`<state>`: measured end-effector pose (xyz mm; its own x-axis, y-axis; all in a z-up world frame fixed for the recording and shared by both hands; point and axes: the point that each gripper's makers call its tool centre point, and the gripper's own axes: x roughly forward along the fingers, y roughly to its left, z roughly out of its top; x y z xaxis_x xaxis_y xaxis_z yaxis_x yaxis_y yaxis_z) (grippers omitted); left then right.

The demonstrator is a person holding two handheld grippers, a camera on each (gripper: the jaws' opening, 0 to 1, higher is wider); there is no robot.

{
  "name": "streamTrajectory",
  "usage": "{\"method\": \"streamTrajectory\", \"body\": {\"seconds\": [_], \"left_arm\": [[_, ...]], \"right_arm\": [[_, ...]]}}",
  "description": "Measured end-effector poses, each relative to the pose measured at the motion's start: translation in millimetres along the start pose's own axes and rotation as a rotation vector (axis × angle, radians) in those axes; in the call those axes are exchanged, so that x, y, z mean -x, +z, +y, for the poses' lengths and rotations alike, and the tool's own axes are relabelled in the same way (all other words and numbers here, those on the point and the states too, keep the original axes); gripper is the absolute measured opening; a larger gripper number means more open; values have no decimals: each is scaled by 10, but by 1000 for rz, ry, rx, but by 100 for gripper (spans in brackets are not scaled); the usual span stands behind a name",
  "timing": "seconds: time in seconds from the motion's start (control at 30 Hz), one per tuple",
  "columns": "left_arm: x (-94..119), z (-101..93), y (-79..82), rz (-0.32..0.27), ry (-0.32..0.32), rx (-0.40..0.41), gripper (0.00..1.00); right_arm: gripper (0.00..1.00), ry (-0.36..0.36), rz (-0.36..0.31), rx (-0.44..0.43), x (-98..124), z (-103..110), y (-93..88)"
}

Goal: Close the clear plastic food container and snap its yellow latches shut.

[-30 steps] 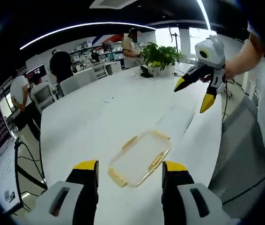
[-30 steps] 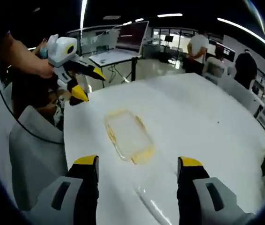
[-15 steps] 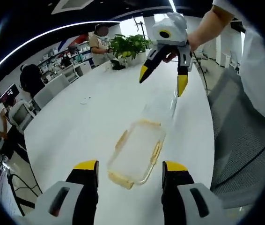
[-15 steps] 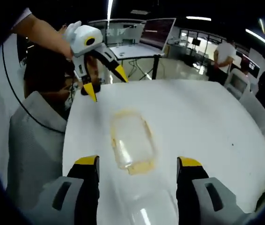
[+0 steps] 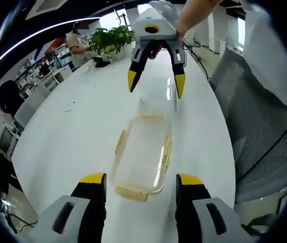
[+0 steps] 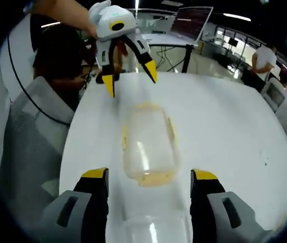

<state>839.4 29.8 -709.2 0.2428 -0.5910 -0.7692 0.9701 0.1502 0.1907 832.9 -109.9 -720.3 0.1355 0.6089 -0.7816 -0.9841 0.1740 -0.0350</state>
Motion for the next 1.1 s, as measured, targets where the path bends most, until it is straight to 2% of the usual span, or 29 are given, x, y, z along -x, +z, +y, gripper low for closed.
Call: {"method": "streamTrajectory", "body": {"seconds": [0.2,0.4,0.87,1.1], "left_arm": [[-64,25,-106,30,-32,-26,50],[-154,51,-247,62,-66,-47,50],[-312,137,-395,65,-100,-52,50],[-387,100,-492,85,-143,-101,49]], "right_arm": [[63,29,12,-12,-92,-17,-37],[62,49,50,16,-213,-17,-108],[58,68,108,38,-358,-67,-267],[57,78,128,32,-407,-61,-315]]}}
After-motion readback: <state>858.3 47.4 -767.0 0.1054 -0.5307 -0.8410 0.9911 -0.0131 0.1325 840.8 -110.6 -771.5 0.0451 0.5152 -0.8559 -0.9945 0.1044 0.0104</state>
